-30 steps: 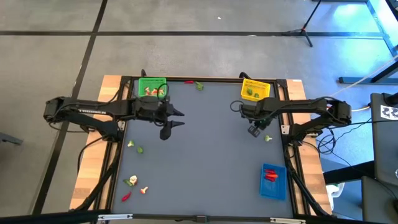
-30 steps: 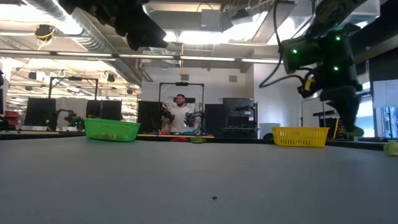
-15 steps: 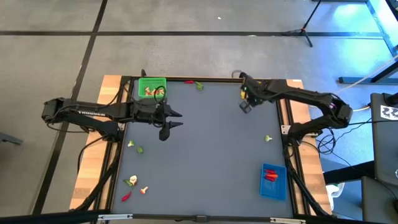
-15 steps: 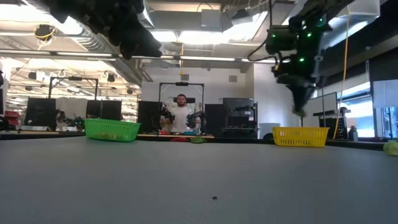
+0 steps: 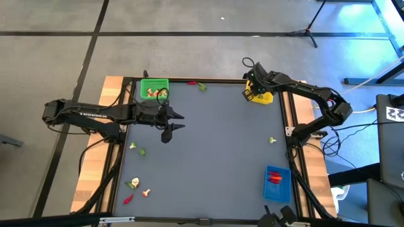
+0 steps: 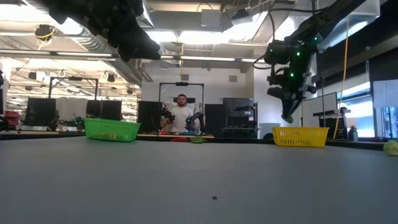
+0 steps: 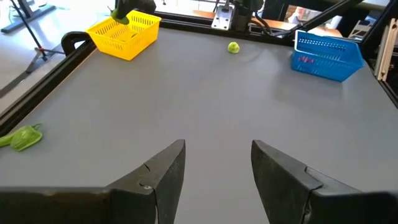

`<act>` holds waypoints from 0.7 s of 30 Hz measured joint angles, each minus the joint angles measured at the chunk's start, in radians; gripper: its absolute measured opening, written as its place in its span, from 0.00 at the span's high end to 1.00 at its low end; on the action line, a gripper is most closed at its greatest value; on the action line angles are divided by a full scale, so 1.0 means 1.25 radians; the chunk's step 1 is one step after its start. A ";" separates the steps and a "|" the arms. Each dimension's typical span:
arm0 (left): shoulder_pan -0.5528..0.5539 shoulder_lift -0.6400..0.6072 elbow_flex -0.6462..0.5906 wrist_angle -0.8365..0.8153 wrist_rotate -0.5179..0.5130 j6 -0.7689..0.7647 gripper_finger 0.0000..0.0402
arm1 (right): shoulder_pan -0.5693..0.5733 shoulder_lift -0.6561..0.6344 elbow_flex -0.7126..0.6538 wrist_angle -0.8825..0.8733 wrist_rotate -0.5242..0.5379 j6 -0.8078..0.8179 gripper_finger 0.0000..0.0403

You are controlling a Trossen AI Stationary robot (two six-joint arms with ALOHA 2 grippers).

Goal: Sort produce into baskets
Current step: Put the green chili pepper into the yellow bin

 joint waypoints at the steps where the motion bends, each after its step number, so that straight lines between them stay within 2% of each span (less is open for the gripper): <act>1: 0.000 0.000 0.000 0.000 0.000 0.000 0.55 | -0.005 0.005 0.000 0.002 0.001 -0.010 0.89; 7: 0.000 0.000 0.000 0.000 0.000 0.000 0.55 | -0.024 0.035 0.000 0.023 0.009 -0.023 0.88; 10: 0.000 0.000 0.000 0.000 0.000 0.001 0.55 | -0.023 0.050 0.000 0.026 0.043 -0.007 0.86; 21: 0.000 0.000 0.000 0.000 -0.001 0.013 0.55 | -0.022 0.058 0.000 0.025 0.062 -0.028 0.61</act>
